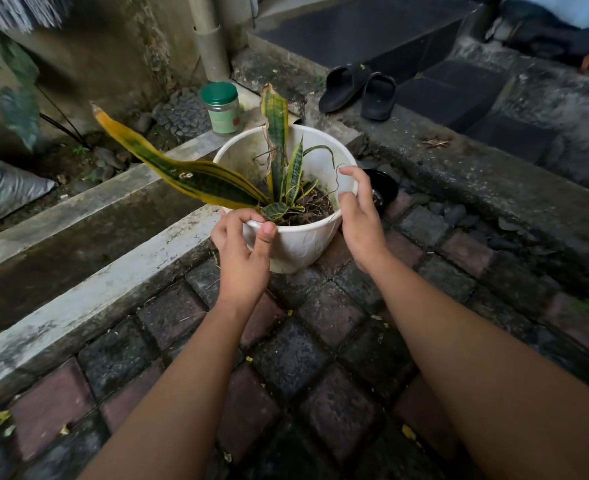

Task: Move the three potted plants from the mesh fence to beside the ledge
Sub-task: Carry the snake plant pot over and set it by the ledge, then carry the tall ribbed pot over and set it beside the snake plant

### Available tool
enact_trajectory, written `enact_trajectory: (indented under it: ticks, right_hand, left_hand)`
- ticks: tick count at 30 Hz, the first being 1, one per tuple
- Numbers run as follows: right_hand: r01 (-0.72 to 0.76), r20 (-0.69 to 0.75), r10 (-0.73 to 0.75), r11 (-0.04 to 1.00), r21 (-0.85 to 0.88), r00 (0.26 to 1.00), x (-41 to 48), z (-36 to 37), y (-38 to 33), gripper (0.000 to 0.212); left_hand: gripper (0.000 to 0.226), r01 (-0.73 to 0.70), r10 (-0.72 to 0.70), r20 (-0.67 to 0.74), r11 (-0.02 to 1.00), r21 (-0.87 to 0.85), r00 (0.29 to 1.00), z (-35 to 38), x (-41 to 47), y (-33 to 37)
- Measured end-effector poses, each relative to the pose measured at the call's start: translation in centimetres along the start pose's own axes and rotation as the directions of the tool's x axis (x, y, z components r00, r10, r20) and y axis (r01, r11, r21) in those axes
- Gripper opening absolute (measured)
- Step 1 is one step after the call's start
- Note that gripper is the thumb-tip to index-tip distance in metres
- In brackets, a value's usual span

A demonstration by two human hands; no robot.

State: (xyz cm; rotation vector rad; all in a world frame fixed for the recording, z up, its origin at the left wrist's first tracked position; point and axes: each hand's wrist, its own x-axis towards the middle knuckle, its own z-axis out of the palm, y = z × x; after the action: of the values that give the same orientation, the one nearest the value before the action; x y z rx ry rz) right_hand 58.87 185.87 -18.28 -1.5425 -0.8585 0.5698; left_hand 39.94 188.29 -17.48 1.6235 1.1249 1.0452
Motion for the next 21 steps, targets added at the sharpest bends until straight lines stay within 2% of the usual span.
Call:
enact_trajectory:
  ticks: [5, 9, 12, 14, 17, 18, 21]
  right_hand:
    - [0.037, -0.046, -0.038, 0.999, -0.003, 0.998, -0.6, 0.3, 0.2, 0.028]
    - [0.049, -0.017, -0.049, 0.999, -0.011, 0.999, -1.8, 0.1, -0.5, 0.032]
    - [0.088, 0.006, -0.088, 0.990, -0.106, 0.996, -1.9, -0.7, -0.2, 0.032]
    - [0.078, 0.063, -0.064, 0.963, -0.259, 0.996, -0.9, -1.8, -0.8, 0.026]
    - [-0.032, 0.228, 0.158, 0.880, -0.473, 0.961, 0.8, -4.5, -4.4, 0.030]
    - [-0.079, 0.225, 0.219, 0.860, -0.505, 0.949, 1.3, -5.8, -6.5, 0.036]
    - [-0.274, 0.018, 0.318, 0.845, -0.459, 0.948, 2.1, -10.4, -14.0, 0.043]
  left_hand:
    - [0.012, -0.007, 0.008, -0.016, 0.999, 0.050, 1.000, -0.2, -0.4, 0.4]
    - [0.026, -0.028, 0.029, -0.014, 0.997, 0.068, 0.999, -0.9, -0.5, 1.0]
    - [0.016, -0.001, 0.000, 0.007, 0.991, 0.134, 1.000, -0.6, -0.7, 1.4]
    - [0.009, 0.092, -0.104, 0.049, 0.974, 0.205, 0.993, -0.3, 0.1, 2.6]
    - [0.031, 0.275, -0.333, 0.128, 0.900, 0.338, 0.934, -0.9, 1.5, 6.6]
    - [0.039, 0.305, -0.392, 0.159, 0.867, 0.395, 0.906, -1.5, 1.7, 8.5]
    - [0.054, 0.313, -0.497, 0.284, 0.805, 0.504, 0.820, -3.4, 1.7, 15.2]
